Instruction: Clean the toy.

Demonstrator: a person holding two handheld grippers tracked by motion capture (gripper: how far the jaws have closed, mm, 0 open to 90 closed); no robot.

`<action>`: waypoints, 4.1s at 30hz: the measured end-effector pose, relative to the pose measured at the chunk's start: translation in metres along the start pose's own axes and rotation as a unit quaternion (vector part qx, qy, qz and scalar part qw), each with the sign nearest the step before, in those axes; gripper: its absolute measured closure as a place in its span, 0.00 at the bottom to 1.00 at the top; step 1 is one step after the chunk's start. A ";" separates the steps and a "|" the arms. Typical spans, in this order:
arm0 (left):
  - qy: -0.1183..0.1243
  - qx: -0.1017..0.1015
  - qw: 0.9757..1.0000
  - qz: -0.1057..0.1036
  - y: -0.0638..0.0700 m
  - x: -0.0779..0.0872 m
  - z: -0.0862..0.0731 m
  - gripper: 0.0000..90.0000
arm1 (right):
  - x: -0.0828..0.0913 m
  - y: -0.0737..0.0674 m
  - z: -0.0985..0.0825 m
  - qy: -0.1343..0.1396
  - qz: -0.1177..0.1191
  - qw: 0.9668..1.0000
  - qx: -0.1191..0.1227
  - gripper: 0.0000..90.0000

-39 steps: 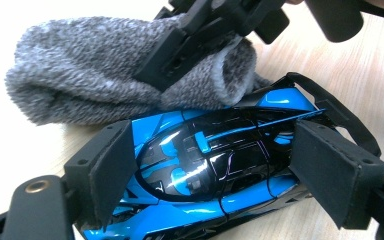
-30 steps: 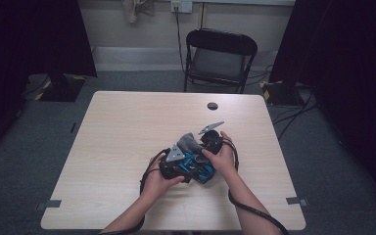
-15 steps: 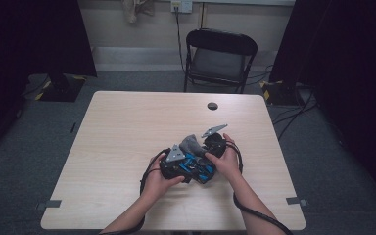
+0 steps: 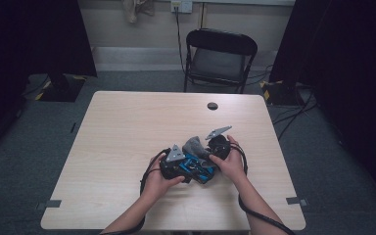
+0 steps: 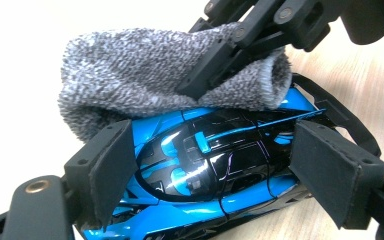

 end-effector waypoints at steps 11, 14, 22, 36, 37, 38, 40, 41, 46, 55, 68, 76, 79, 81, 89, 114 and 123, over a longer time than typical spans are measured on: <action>-0.002 -0.002 1.000 0.001 0.000 0.000 0.000 0.20 | 0.012 0.005 -0.014 -0.003 0.001 1.000 -0.008 0.77; -0.002 -0.002 1.000 0.001 0.000 0.000 -0.001 0.20 | 0.014 0.006 -0.015 -0.003 0.000 1.000 -0.007 0.77; -0.003 -0.002 1.000 0.002 0.000 0.000 0.000 0.20 | 0.023 0.010 -0.025 -0.010 -0.005 1.000 -0.005 0.77; -0.006 -0.001 1.000 0.002 -0.001 0.002 -0.001 0.22 | 0.044 0.019 -0.053 -0.007 -0.007 1.000 -0.017 0.77; -0.002 -0.002 1.000 0.002 -0.001 0.002 -0.001 0.22 | 0.048 0.021 -0.055 -0.008 -0.010 1.000 -0.018 0.77; -0.002 -0.002 1.000 0.002 -0.001 0.002 -0.001 0.23 | 0.048 0.021 -0.055 -0.008 -0.010 1.000 -0.018 0.77; -0.002 -0.002 1.000 0.000 -0.002 0.002 -0.001 0.23 | 0.053 0.026 -0.059 -0.008 -0.019 0.999 -0.025 0.77; -0.006 -0.002 1.000 -0.001 -0.002 0.003 -0.001 0.23 | 0.054 0.027 -0.059 -0.007 -0.022 0.999 -0.026 0.77; -0.028 -0.002 1.000 -0.008 -0.004 0.004 0.001 0.20 | 0.059 0.032 -0.059 -0.003 -0.029 0.999 -0.036 0.77; -0.040 -0.002 0.999 -0.012 -0.011 0.026 0.002 0.19 | 0.064 0.030 -0.049 0.006 -0.034 0.999 -0.040 0.77; -0.062 0.008 0.998 -0.004 -0.024 0.082 -0.035 0.18 | 0.068 0.012 -0.020 0.021 -0.028 0.999 -0.024 0.76; -0.072 0.020 0.997 0.006 -0.031 0.100 -0.055 0.18 | 0.054 -0.013 0.006 0.023 -0.003 1.000 0.001 0.76; -0.075 0.028 0.997 0.008 -0.032 0.105 -0.061 0.18 | 0.048 -0.023 0.014 0.023 0.006 1.000 0.015 0.76; -0.077 0.031 0.996 0.010 -0.032 0.108 -0.064 0.18 | 0.044 -0.030 0.019 0.021 0.014 0.999 0.024 0.76; -0.085 0.040 0.995 0.021 -0.031 0.123 -0.077 0.18 | 0.026 -0.052 0.039 0.016 0.034 0.998 0.048 0.76; -0.111 0.034 0.992 0.050 -0.037 0.159 -0.109 0.18 | -0.031 -0.140 0.067 -0.014 0.094 0.989 0.117 0.75; -0.089 0.016 0.995 0.047 -0.046 0.162 -0.084 0.19 | -0.033 -0.138 0.057 -0.021 0.102 0.988 0.116 0.75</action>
Point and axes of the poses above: each handheld gripper's, and its own axes: x roughly backward along the jaws, z roughly out of its top, y roughly to its right, the point moved 8 cm from there along -x, roughly forward along the jaws, and after that the axes turned 13 degrees about -x, right-handed, at the moved point
